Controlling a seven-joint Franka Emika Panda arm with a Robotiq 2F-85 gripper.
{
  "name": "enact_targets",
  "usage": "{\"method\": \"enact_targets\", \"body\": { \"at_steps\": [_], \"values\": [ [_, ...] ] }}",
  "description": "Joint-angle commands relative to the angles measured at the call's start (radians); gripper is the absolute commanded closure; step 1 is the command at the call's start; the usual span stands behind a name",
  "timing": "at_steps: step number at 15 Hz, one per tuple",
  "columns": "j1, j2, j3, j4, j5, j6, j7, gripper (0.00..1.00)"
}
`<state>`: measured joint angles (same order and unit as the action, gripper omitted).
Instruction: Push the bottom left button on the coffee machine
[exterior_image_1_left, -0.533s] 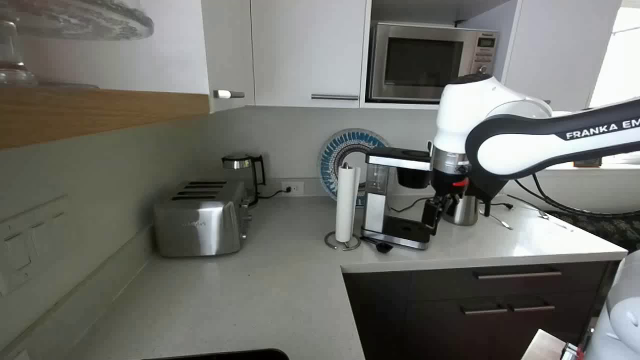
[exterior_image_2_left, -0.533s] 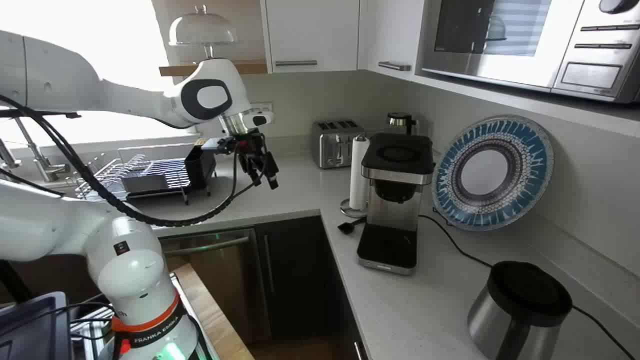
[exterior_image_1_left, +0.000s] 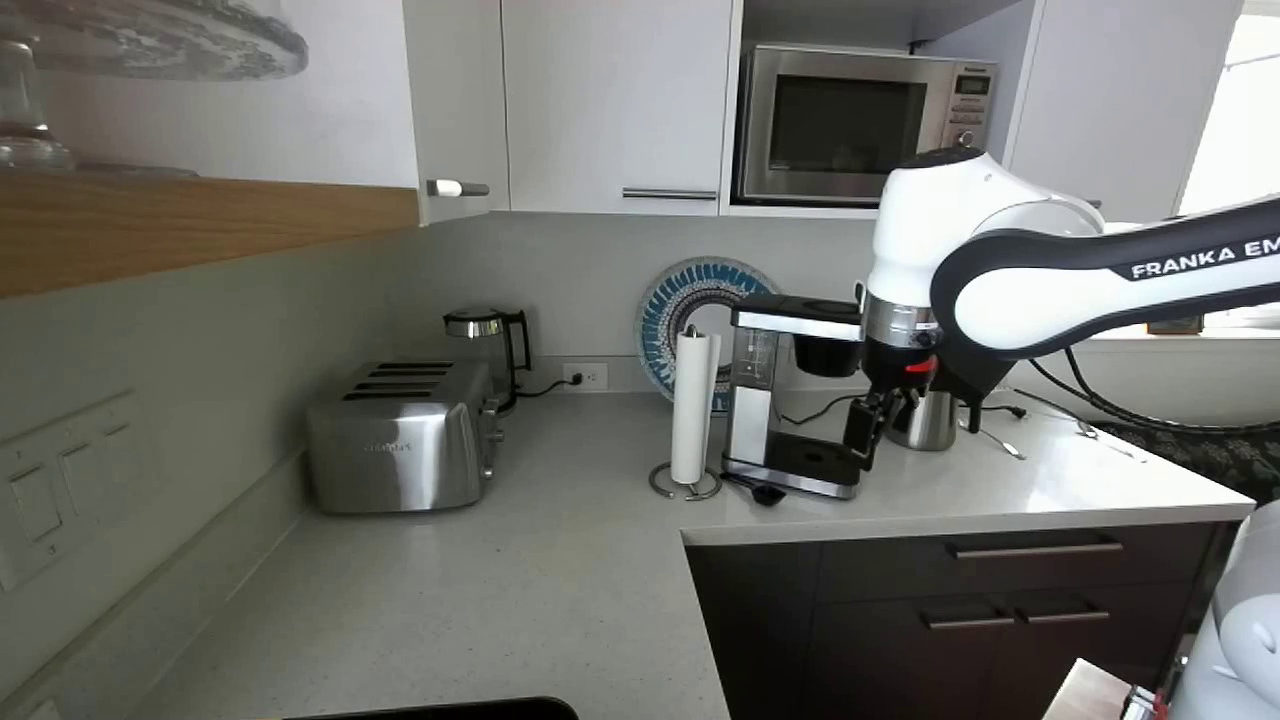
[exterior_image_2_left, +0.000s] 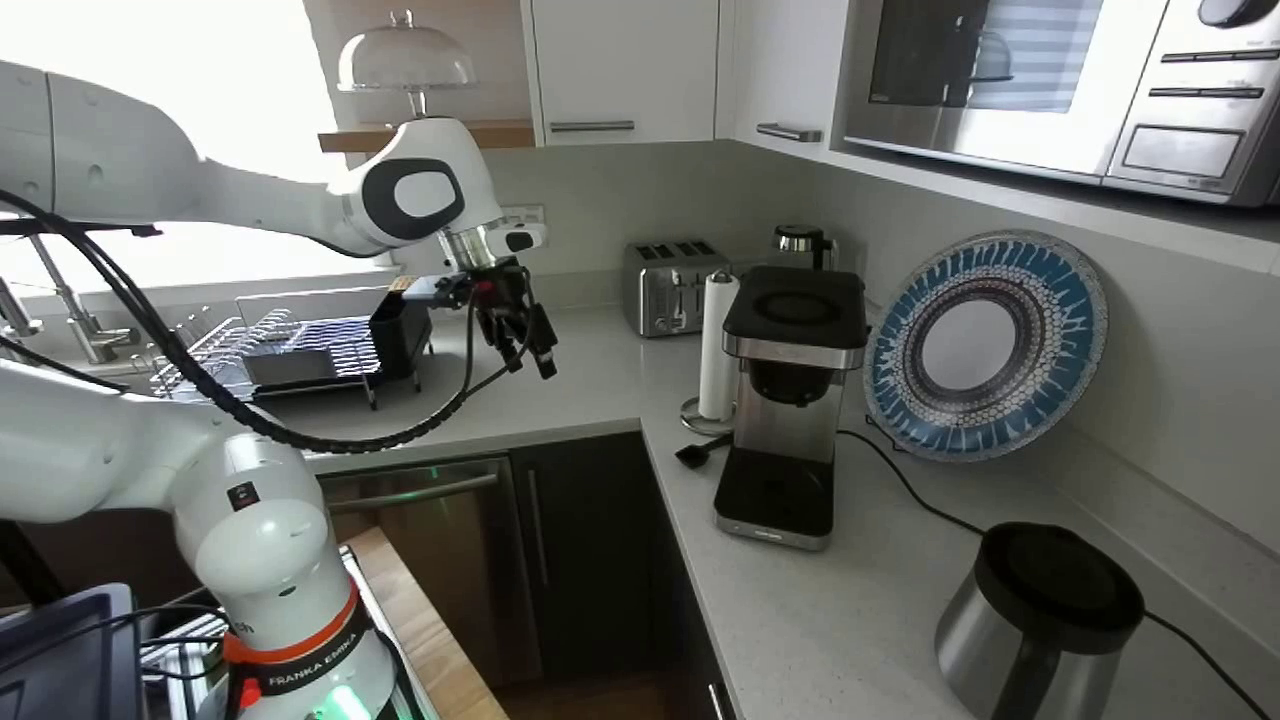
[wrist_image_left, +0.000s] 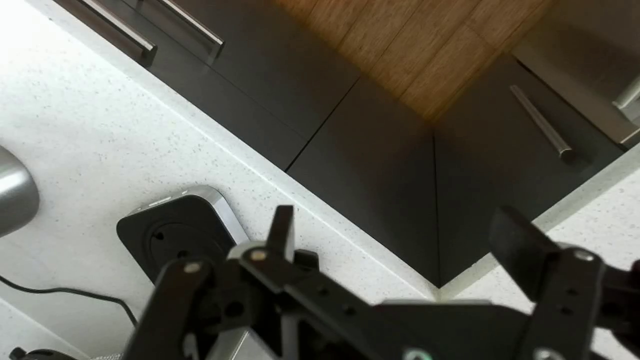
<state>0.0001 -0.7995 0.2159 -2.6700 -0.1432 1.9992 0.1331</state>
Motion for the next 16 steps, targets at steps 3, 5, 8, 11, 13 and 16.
{"method": "enact_targets", "body": {
  "at_steps": [3, 5, 8, 11, 13, 16],
  "values": [
    [0.020, 0.004, -0.017, 0.003, -0.015, -0.005, 0.013, 0.00],
    [0.023, 0.019, -0.037, 0.018, 0.003, -0.031, -0.005, 0.00],
    [0.042, 0.042, -0.180, 0.046, 0.065, -0.077, -0.161, 0.00],
    [0.027, 0.066, -0.337, 0.077, 0.089, -0.116, -0.348, 0.00],
    [0.016, 0.089, -0.447, 0.089, 0.106, -0.139, -0.482, 0.00],
    [0.003, 0.158, -0.598, 0.120, 0.157, -0.176, -0.659, 0.00]
  ]
}}
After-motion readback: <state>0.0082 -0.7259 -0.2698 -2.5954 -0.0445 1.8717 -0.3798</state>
